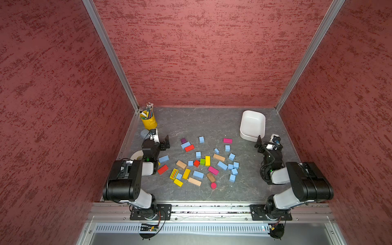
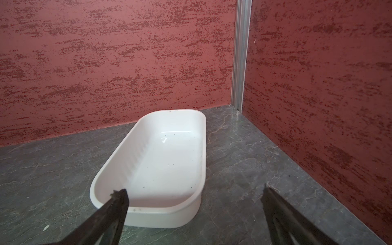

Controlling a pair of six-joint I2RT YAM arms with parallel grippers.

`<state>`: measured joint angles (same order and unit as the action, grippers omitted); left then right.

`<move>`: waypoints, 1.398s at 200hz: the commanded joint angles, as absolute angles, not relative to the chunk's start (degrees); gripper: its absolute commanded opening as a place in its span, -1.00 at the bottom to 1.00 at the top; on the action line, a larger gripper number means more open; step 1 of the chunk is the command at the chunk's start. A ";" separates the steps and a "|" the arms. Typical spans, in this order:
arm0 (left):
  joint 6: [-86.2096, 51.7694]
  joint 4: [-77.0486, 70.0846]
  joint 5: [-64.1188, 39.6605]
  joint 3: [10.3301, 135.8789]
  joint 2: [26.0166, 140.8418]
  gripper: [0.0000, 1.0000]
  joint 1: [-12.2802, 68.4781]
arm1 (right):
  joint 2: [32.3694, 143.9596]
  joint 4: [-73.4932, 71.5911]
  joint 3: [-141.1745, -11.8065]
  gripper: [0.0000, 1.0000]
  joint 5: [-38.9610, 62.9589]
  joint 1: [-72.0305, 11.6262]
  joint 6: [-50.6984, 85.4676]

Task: Pick out the blue building blocks
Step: Pick up the building block from the center of the board.

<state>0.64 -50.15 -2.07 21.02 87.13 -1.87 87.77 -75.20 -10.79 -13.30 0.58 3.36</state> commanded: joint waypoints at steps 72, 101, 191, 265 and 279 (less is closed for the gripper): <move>-0.93 -45.59 2.18 21.07 79.51 0.99 -1.35 | 74.58 -66.07 -12.18 0.98 -14.59 0.16 2.78; -4.34 -26.48 5.00 26.20 67.79 0.99 -0.20 | 64.69 -47.84 -18.35 0.97 -14.34 0.10 5.21; -16.33 11.58 -16.61 46.95 47.79 1.00 1.20 | 59.84 -9.19 -37.13 0.97 4.34 -0.83 17.19; -8.08 30.22 -36.03 55.78 48.53 1.00 4.59 | 58.04 3.90 -39.21 0.97 5.26 -8.63 16.96; -4.93 32.56 -35.70 56.28 48.92 0.99 7.59 | 58.85 5.15 -39.59 0.98 4.61 -10.86 17.29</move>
<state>-11.05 24.51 -30.98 54.83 48.40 3.90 58.76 0.34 -37.23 4.56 -7.66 16.27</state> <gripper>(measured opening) 0.997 0.987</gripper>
